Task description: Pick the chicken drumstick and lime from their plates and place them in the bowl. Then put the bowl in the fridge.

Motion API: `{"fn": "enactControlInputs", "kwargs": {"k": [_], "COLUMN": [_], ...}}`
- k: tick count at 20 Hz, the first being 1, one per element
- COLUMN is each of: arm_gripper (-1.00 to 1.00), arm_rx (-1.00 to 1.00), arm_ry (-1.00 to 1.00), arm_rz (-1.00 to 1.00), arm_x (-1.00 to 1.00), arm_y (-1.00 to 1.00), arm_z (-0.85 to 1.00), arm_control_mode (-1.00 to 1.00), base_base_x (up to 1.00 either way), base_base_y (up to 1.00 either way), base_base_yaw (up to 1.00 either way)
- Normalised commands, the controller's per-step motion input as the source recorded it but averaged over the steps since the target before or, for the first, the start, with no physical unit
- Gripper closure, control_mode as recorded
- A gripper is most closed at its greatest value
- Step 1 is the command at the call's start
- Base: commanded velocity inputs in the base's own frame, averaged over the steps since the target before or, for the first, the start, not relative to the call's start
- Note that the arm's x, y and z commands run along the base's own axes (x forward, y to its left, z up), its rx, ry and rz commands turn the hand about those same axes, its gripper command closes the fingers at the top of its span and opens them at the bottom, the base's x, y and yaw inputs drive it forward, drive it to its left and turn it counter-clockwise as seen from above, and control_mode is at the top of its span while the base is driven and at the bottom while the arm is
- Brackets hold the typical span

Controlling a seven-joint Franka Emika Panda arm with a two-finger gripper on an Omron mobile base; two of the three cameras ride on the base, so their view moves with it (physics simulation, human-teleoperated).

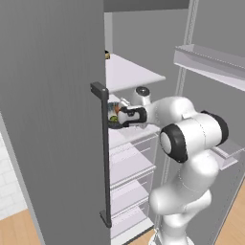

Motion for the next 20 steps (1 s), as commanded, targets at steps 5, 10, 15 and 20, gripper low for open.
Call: {"fn": "enactControlInputs", "kwargs": {"k": [5, 10, 15, 20], "arm_gripper": [-1.0, -1.0, -1.0, -1.0], "arm_rx": [0.0, 0.0, 0.05, 0.1], "arm_ry": [-0.31, -0.33, -0.38, -0.39], "arm_rz": [0.0, 0.0, -0.02, -0.13], "arm_x": [-0.55, -0.67, -0.78, -0.81], "arm_y": [0.0, -0.05, -0.18, -0.26], "arm_z": [0.51, 0.6, 0.89, 1.0], "arm_control_mode": [-1.0, -1.0, -1.0, -1.0], "base_base_x": [0.0, 0.0, 0.0, 0.0], "base_base_y": [0.0, 0.0, 0.0, 0.0], "base_base_yaw": [0.0, 0.0, 0.0, 0.0]}}
